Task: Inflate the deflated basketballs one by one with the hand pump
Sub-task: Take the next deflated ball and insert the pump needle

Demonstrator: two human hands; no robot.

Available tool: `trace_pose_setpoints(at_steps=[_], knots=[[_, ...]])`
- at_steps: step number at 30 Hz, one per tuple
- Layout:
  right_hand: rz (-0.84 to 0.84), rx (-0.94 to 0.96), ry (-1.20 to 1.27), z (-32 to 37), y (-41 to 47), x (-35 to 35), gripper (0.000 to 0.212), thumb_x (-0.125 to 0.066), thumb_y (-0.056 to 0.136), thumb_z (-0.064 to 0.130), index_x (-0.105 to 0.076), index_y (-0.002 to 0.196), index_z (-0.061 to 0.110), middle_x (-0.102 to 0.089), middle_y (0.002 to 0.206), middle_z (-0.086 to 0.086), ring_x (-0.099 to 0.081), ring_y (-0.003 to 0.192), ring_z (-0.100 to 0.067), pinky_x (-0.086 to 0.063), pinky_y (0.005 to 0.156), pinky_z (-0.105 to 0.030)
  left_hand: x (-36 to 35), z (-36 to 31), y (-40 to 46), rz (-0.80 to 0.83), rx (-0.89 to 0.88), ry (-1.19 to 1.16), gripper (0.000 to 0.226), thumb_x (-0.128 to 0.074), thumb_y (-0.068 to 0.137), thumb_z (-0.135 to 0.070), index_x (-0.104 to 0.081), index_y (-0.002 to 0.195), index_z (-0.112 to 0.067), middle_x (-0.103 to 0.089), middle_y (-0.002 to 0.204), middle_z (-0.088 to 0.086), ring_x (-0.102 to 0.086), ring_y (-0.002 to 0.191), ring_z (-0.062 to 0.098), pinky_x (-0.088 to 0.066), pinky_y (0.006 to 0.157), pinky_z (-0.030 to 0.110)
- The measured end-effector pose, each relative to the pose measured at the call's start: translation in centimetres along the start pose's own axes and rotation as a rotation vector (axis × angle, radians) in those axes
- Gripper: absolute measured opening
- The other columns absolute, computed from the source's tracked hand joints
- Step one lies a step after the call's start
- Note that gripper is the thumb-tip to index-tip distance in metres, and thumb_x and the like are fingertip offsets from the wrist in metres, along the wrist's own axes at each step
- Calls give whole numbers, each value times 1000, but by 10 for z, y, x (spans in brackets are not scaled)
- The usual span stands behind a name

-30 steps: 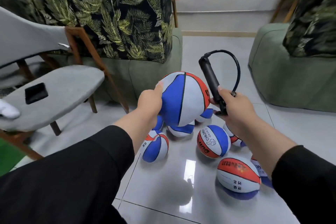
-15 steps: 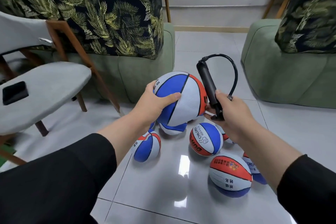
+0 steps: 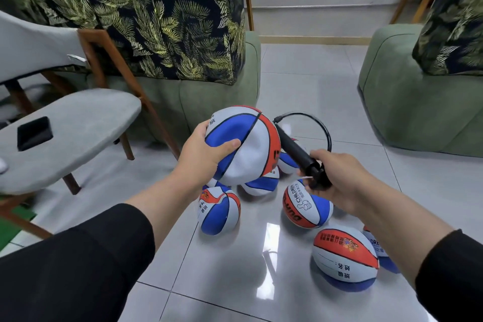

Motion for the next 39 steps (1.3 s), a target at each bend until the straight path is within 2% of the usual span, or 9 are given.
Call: trace_pose_setpoints(at_steps=[6, 9, 15, 17, 21, 26, 30, 35, 39], knots=[[21, 39, -7, -5, 2, -11, 23, -58, 102, 24, -68, 100, 3, -67, 77, -14, -55, 70, -26, -54, 74, -40, 12, 0, 3, -59, 71, -83, 34, -78, 89, -47, -62, 115, -33, -72, 109, -14, -70, 102, 12, -61, 81, 35], [17, 163, -2, 0, 1, -15, 26, -60, 103, 29, -64, 87, 9, -62, 79, -14, -57, 78, -27, -55, 78, -41, 12, -3, 0, -72, 265, -252, 45, -73, 92, -51, -67, 117, -13, -78, 106, 3, -74, 100, 26, -63, 86, 45], [114, 202, 66, -3, 5, -19, 44, -77, 90, 38, -65, 115, 4, -62, 88, -12, -59, 76, -22, -60, 85, -41, 3, 2, -12, 94, 505, -365, 28, -63, 100, -41, -75, 110, -18, -81, 98, 2, -76, 80, 21, -59, 61, 31], [110, 167, 151, -6, 6, -18, 40, -79, 89, 32, -65, 116, 6, -69, 92, -12, -67, 74, -21, -61, 86, -45, 1, 0, -14, 191, 489, -337, 37, -56, 103, -52, -74, 115, -22, -80, 108, 3, -78, 85, 20, -62, 64, 33], [104, 143, 186, -5, 4, -14, 16, -71, 96, 26, -69, 101, 11, -76, 102, -14, -71, 89, -28, -62, 86, -46, -5, -8, -17, 429, 393, -256, 70, -48, 89, -79, -66, 134, -28, -75, 124, 5, -74, 108, 31, -58, 95, 50], [61, 133, 220, -5, 4, -17, 18, -71, 96, 27, -69, 94, 10, -74, 84, -8, -73, 81, -27, -64, 79, -45, -8, -6, -16, 432, 300, -259, 88, -83, 73, -60, -40, 146, -35, -74, 122, 4, -76, 100, 28, -60, 85, 52], [48, 119, 241, -5, 6, -17, 31, -72, 95, 28, -68, 111, 3, -75, 100, -15, -75, 83, -27, -63, 75, -43, -11, -2, -14, 430, 275, -257, 96, -87, 73, -51, -30, 149, -43, -72, 127, 3, -74, 107, 27, -61, 83, 51], [24, 113, 248, -1, 5, -16, 32, -72, 96, 27, -69, 112, 0, -74, 101, -16, -74, 71, -22, -63, 70, -41, -9, -2, -9, 468, 174, -174, 114, -92, 74, -37, -15, 157, -49, -71, 127, 0, -73, 110, 23, -61, 79, 44], [-4, 99, 253, -1, 5, -12, 32, -70, 97, 24, -69, 113, -3, -70, 93, -14, -71, 61, -19, -63, 68, -42, -10, -11, -9, 457, 62, 121, 122, -90, 67, -58, -11, 159, -47, -66, 130, -12, -68, 110, 8, -56, 73, 25]])
Point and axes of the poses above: each hand's wrist, its own y-axis towards the middle knuckle, its own x-axis out of the back of the hand, z = x × y, the point moved 4 cm from there along y, towards the middle knuckle
